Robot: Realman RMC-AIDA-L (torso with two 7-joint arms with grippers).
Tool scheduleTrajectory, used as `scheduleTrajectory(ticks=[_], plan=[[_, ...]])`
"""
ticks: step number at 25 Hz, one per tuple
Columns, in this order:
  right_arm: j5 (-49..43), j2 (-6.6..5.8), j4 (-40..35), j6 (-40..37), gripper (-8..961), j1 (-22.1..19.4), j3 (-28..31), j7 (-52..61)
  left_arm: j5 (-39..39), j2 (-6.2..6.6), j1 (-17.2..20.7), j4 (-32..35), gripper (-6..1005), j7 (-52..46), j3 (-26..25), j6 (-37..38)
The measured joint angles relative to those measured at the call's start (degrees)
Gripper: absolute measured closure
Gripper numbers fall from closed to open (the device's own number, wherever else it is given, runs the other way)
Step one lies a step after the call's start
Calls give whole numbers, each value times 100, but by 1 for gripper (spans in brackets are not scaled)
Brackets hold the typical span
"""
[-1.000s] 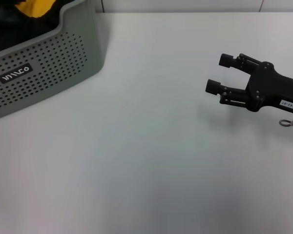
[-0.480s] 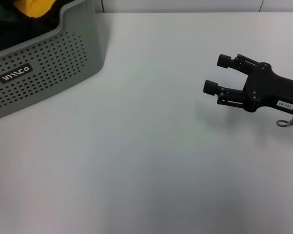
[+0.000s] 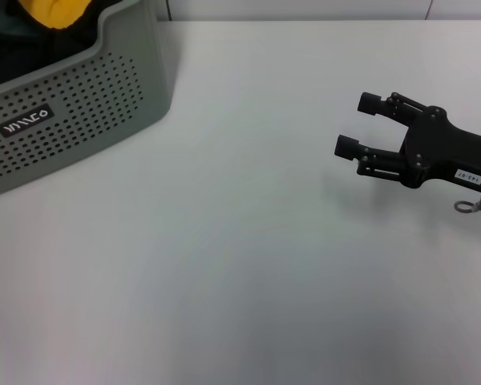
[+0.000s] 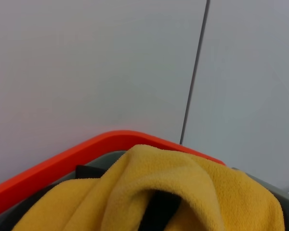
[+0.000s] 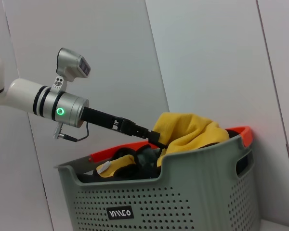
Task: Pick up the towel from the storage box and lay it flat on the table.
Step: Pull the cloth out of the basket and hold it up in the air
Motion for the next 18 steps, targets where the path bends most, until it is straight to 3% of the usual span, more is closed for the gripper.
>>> scheduleTrajectory(ticks=[5, 10, 15, 18], plan=[[0, 1, -8, -2, 69, -2, 1, -6, -175, -24, 40, 35, 806, -3, -9, -1], [2, -3, -30, -46, 69, -2, 1, -60, -1109, 54, 254, 107, 975, -5, -15, 31], [40, 17, -56, -51, 68, -2, 47, -231, -1992, 76, 483, 368, 971, 46, 12, 234], [37, 93, -53, -23, 68, -2, 214, -785, -2883, 83, 596, 425, 968, 126, 6, 535]])
